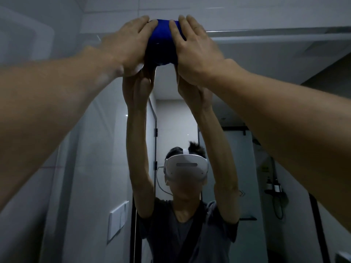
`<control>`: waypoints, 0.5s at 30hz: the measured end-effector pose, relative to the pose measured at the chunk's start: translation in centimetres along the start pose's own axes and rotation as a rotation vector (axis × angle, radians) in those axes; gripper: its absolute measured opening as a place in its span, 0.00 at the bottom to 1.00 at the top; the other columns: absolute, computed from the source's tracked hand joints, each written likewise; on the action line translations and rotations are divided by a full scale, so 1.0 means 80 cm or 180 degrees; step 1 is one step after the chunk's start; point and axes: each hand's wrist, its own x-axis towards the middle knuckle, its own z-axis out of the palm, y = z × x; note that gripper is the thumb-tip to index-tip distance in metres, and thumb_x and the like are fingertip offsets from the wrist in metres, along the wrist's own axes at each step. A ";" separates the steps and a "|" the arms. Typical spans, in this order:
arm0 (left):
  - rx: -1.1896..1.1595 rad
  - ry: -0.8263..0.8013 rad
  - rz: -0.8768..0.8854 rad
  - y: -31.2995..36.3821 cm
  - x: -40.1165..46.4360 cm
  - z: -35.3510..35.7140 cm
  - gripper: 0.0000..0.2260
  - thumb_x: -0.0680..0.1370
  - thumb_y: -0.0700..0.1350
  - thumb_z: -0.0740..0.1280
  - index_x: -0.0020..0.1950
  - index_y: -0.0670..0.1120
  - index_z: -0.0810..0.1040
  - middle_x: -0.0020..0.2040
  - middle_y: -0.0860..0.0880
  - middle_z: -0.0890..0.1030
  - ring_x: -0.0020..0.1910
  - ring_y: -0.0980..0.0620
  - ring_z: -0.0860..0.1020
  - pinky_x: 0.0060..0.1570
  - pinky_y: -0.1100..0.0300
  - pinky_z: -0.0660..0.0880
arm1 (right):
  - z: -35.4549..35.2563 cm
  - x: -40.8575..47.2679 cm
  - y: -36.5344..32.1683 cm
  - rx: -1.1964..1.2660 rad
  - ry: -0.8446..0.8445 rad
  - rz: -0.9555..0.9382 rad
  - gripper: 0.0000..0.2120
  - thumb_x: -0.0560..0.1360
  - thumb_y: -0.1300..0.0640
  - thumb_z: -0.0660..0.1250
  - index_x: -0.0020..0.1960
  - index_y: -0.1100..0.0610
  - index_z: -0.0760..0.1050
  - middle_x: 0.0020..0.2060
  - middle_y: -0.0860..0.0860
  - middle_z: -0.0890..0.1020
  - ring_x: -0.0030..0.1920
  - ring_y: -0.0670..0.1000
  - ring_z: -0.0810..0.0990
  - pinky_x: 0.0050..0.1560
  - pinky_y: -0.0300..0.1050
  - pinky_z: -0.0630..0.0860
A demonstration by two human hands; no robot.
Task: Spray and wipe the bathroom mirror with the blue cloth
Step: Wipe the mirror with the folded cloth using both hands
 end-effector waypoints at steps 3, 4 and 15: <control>-0.0144 0.0067 -0.0041 -0.002 -0.012 0.004 0.38 0.76 0.35 0.69 0.81 0.44 0.51 0.81 0.40 0.54 0.79 0.39 0.53 0.77 0.44 0.54 | 0.001 -0.005 -0.011 0.0027 -0.0032 -0.0007 0.32 0.83 0.53 0.57 0.80 0.59 0.46 0.79 0.60 0.49 0.79 0.60 0.45 0.77 0.55 0.45; -0.0223 0.0081 -0.0055 -0.002 -0.018 0.005 0.38 0.76 0.35 0.69 0.81 0.43 0.51 0.81 0.40 0.54 0.79 0.39 0.53 0.77 0.45 0.54 | 0.001 -0.008 -0.015 0.0034 -0.0035 -0.0030 0.32 0.83 0.53 0.57 0.80 0.59 0.46 0.79 0.60 0.49 0.79 0.60 0.46 0.77 0.55 0.45; -0.0778 -0.0071 -0.0066 0.029 -0.164 0.010 0.29 0.80 0.41 0.59 0.80 0.43 0.53 0.80 0.40 0.56 0.78 0.39 0.56 0.77 0.43 0.54 | -0.004 -0.138 -0.061 0.0118 -0.0053 -0.0190 0.29 0.83 0.52 0.57 0.79 0.59 0.53 0.76 0.60 0.61 0.76 0.60 0.59 0.75 0.54 0.55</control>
